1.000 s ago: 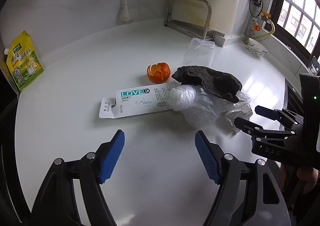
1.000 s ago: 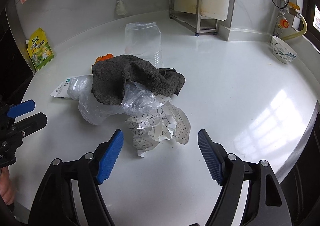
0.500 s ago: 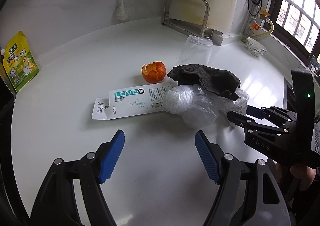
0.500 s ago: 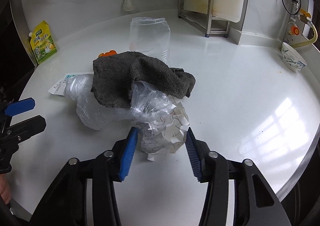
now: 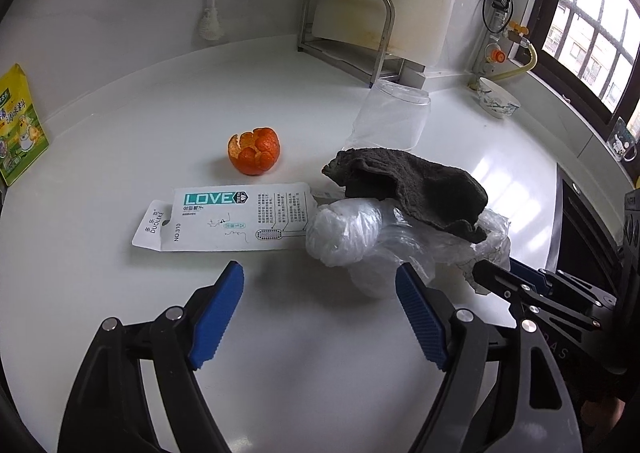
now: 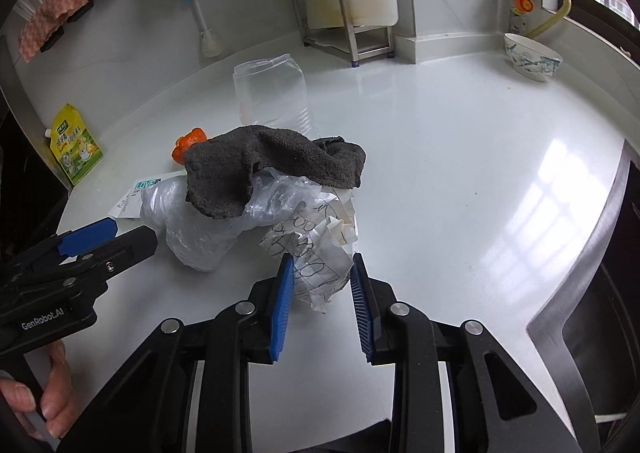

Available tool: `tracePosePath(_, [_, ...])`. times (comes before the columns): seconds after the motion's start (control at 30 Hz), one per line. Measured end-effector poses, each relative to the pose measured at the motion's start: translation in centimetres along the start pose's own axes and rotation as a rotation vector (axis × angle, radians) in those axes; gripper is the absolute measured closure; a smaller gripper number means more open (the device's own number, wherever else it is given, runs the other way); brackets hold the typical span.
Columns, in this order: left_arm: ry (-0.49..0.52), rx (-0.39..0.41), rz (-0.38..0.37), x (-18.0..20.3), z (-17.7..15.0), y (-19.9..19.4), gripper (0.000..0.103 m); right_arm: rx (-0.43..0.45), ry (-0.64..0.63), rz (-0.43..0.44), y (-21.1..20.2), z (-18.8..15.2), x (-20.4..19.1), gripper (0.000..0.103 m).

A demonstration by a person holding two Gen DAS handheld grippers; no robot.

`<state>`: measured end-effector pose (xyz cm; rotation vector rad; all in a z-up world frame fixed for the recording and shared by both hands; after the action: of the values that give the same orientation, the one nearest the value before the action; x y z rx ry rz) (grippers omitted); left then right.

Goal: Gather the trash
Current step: 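Grasp the clear plastic bag with the left tool while the right tool grasps the crumpled paper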

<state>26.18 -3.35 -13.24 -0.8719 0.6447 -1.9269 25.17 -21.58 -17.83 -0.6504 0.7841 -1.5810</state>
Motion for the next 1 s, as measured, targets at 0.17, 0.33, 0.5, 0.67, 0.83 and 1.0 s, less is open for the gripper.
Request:
tracePosePath(0.17, [0.009,-0.006,-0.022,1.6,0.0,1.1,0.026,-0.003,-0.012,-0.009,-0.1,-0.5,0.2,0.076])
tracePosePath(0.33, [0.005,-0.007,-0.035,2.4,0.4,2.2,0.026,-0.002,-0.016,0.006,-0.3,-0.7,0.5,0.076])
tracePosePath(0.5, [-0.004,-0.012,-0.04,2.3,0.8,2.9,0.041,-0.002,-0.025,-0.007,-0.6,-0.8,0.8,0.072])
tracePosePath(0.67, [-0.003,-0.023,-0.035,2.1,0.9,3.3,0.068,0.019,-0.024,-0.018,-1.2,-0.9,1.0,0.046])
tracePosePath(0.83, [-0.001,-0.019,-0.04,1.8,1.0,2.7,0.078,0.02,-0.029,-0.041,-1.1,-0.8,0.8,0.04])
tracePosePath(1.0, [0.014,-0.008,-0.034,1.6,1.1,1.4,0.08,0.026,-0.007,-0.047,-0.6,-0.3,0.7,0.044])
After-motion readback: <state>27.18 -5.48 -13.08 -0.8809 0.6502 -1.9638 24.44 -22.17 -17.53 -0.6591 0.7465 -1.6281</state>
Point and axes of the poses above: each gripper's, at about its wrist camera, not at the fingertips, and y roughly the way its jaws point, x to its right, z to its top, the point moved 1 cm from there along y, roughly the way its jaws point, and after that the axes turned 14 degrees about -z, right-handed, at the moved point
